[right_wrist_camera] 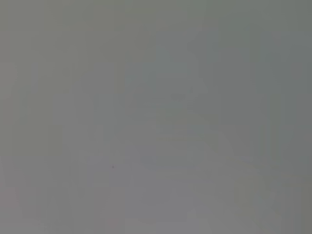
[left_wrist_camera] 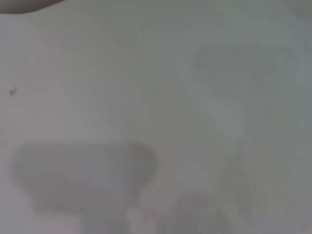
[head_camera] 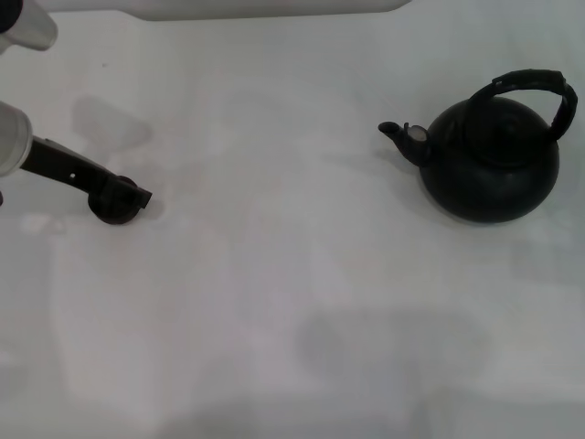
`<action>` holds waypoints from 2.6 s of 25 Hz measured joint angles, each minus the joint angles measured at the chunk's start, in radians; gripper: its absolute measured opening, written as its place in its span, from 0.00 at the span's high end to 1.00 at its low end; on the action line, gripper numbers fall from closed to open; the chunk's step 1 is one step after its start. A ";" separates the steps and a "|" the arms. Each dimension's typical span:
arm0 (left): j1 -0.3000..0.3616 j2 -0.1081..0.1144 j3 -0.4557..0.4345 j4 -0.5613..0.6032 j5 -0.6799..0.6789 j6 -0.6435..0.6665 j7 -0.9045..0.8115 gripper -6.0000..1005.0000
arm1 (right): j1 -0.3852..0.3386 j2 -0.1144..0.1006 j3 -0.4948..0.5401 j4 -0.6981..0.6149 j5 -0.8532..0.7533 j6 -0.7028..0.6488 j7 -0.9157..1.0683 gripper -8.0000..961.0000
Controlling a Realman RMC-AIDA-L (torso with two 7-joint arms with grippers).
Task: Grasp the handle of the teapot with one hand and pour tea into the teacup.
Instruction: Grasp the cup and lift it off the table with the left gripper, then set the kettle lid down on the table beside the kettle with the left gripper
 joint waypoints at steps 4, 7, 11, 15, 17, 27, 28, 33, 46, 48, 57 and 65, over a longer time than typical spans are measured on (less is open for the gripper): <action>0.000 0.000 0.000 -0.009 0.000 -0.002 0.000 0.14 | 0.000 0.000 0.000 0.000 0.000 0.000 0.000 0.26; -0.001 0.000 0.000 -0.023 0.002 -0.003 0.000 0.14 | 0.000 0.000 -0.001 0.000 0.000 0.000 0.000 0.26; -0.001 0.001 -0.005 -0.032 0.004 -0.004 -0.001 0.14 | 0.000 0.000 -0.001 0.000 0.000 0.000 0.001 0.26; -0.002 0.003 -0.005 -0.034 0.009 -0.015 -0.004 0.19 | 0.000 0.000 -0.001 0.000 0.001 -0.004 0.001 0.26; -0.002 0.003 -0.003 -0.036 0.017 -0.018 -0.004 0.21 | 0.000 0.000 -0.001 0.000 0.001 -0.006 0.001 0.26; -0.028 0.003 -0.003 -0.027 0.034 -0.047 -0.009 0.30 | 0.003 0.000 -0.001 0.000 0.006 -0.001 0.001 0.26; -0.033 0.003 -0.002 -0.027 0.035 -0.051 -0.009 0.30 | 0.003 0.000 -0.001 0.000 0.006 -0.001 0.001 0.26; -0.097 0.002 0.011 -0.022 0.031 -0.067 0.002 0.30 | 0.003 0.000 -0.001 -0.007 0.006 0.000 0.001 0.26; -0.250 -0.009 0.350 -0.098 -0.161 0.043 0.014 0.30 | 0.008 0.000 -0.001 -0.009 0.003 0.002 0.002 0.26; -0.259 -0.009 0.374 -0.111 -0.167 0.054 0.012 0.30 | 0.009 0.000 -0.001 -0.009 0.001 0.002 0.002 0.26; -0.303 -0.014 0.552 -0.176 -0.270 0.191 -0.005 0.30 | 0.013 0.002 -0.008 -0.008 -0.001 0.001 0.003 0.26; -0.339 -0.016 0.623 -0.255 -0.334 0.253 0.002 0.30 | 0.015 0.002 -0.003 -0.002 -0.002 0.003 0.004 0.26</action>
